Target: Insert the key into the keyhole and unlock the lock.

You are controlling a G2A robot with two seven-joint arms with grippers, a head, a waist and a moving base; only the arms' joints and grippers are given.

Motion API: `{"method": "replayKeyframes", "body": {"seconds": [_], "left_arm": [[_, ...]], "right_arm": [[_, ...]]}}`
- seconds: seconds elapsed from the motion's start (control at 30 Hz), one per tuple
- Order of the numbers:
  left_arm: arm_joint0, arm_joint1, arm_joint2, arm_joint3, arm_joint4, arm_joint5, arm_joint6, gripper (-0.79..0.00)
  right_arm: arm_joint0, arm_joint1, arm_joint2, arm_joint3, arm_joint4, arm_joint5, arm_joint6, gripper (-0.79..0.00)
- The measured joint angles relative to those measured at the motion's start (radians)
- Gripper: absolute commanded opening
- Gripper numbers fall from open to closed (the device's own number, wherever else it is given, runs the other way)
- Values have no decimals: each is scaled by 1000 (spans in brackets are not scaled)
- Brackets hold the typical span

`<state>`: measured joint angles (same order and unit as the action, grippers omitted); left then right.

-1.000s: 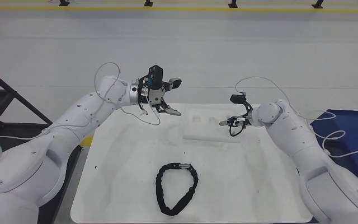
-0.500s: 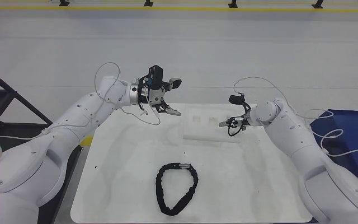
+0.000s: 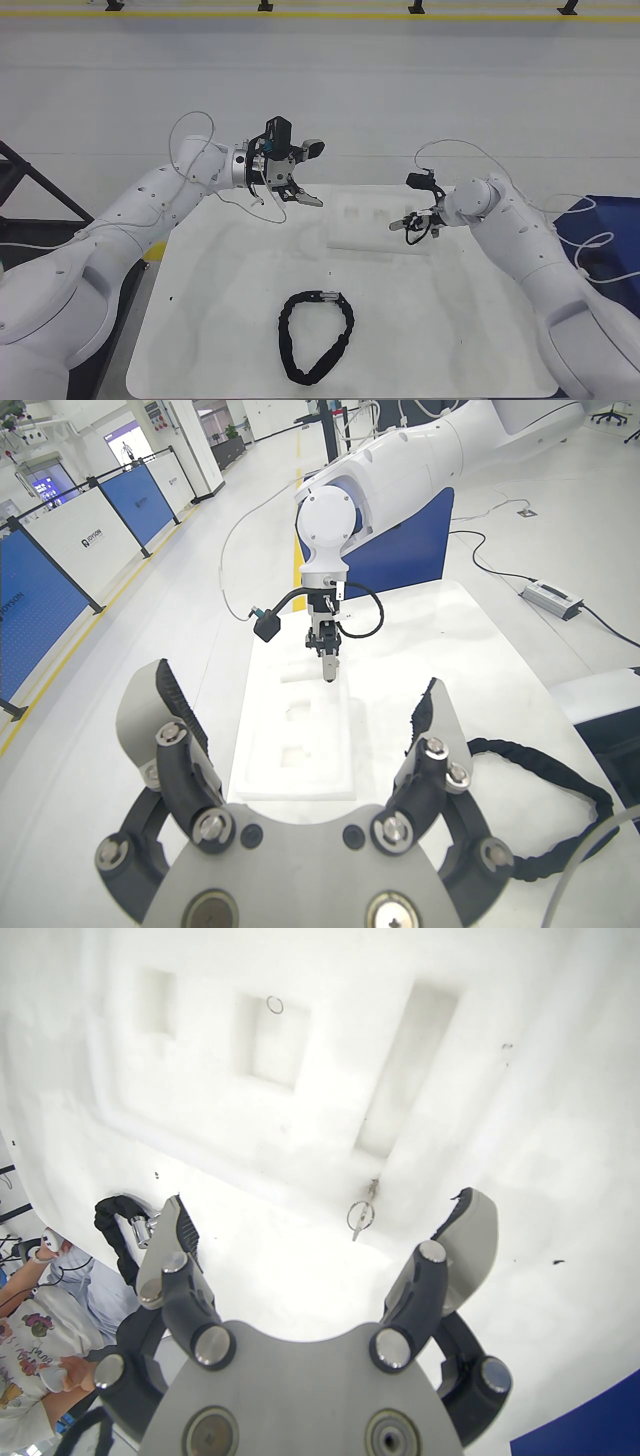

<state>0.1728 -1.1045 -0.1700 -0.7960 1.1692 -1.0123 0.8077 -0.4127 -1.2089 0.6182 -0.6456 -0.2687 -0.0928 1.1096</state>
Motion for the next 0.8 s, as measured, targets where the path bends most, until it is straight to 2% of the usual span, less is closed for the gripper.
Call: {"method": "replayKeyframes", "body": {"seconds": [0.3,0.43,0.57,0.6,0.8], "left_arm": [[0,0,0,0,0,0,0,0],[0,0,0,0,0,0,0,0],[0,0,0,0,0,0,0,0],[0,0,0,0,0,0,0,0],[0,0,0,0,0,0,0,0]], "right_arm": [[-47,26,14,-137,-94,124,23,0],[-59,31,22,-168,-116,172,34,-212],[-70,34,25,-195,-140,219,48,-317],[-74,35,28,-199,-144,229,49,-369],[-90,36,39,-201,-161,268,47,-440]]}}
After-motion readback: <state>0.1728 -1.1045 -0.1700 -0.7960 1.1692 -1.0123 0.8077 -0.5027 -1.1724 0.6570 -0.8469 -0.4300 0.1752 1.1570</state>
